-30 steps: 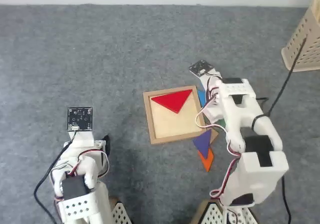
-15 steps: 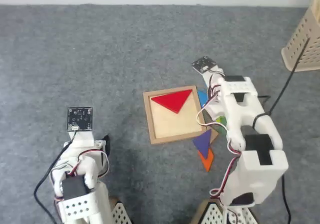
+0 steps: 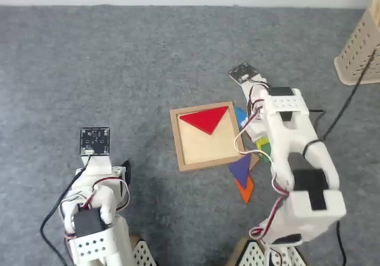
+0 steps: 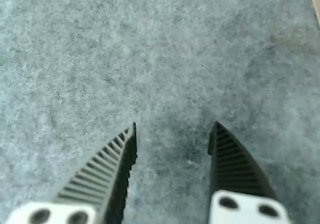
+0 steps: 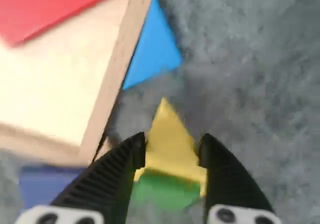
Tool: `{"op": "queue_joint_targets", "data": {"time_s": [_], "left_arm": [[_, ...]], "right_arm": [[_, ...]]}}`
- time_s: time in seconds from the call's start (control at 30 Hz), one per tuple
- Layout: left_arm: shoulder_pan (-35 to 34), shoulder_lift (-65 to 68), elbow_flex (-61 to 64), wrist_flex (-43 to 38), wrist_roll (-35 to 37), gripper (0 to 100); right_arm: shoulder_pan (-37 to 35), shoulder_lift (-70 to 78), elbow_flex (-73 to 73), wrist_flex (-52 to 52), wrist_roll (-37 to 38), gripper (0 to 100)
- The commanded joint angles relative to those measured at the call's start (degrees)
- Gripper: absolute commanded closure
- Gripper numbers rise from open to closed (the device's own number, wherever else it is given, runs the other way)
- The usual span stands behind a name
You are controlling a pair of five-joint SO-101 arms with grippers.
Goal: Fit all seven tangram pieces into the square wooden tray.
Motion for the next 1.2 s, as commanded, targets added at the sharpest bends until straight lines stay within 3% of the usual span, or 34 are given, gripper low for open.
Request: {"op": "queue_joint_targets", "data": {"time_s": [0.0, 0.43, 0.67, 0.8, 1.0, 1.17], "left_arm": [[-0.3, -0.9, -0.2, 0.2, 0.5, 77], [-0.3, -0.9, -0.2, 0.2, 0.5, 77], [-0.3, -0.9, -0.2, 0.2, 0.5, 77], [-0.3, -0.9, -0.2, 0.2, 0.5, 77], [-0.3, -0.9, -0.2, 0.2, 0.5, 77], [-0.3, -0.9, -0.2, 0.2, 0.5, 77]], "right_arm": [[0.4, -6.0, 2.0, 1.6, 5.7, 74.4], [0.2, 0.7, 4.7, -0.2, 15.4, 73.1], [0.4, 3.4, 3.7, -1.2, 16.3, 73.4], [0.3, 5.9, 1.3, -1.2, 12.0, 74.6], [0.8, 9.6, -4.9, -1.0, 2.5, 95.0], [3.2, 13.8, -11.8, -0.7, -6.2, 95.7]]}}
